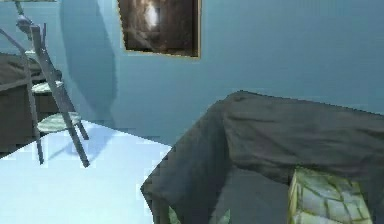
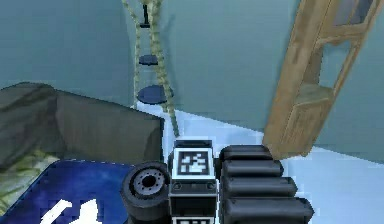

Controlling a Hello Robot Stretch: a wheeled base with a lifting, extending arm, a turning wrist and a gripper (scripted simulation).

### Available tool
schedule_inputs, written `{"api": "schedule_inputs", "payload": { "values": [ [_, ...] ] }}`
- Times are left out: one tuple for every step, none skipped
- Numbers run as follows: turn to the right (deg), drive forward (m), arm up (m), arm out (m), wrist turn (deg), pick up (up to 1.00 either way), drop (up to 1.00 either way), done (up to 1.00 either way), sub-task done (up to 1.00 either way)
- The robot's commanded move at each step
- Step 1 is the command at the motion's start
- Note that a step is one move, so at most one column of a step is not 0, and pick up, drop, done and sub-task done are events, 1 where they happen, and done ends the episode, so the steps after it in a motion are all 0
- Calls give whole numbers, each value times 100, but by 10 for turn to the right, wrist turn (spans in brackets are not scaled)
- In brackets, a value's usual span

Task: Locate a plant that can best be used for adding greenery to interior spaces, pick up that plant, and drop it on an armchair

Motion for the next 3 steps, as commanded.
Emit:
{"api": "schedule_inputs", "payload": {
  "values": [
    [-240, 0, 0, 0, 0, 0, 0, 0, 0],
    [210, 0, 0, 0, 0, 0, 0, 0, 0],
    [-150, 0, 0, 0, 0, 0, 0, 0, 0]
  ]
}}
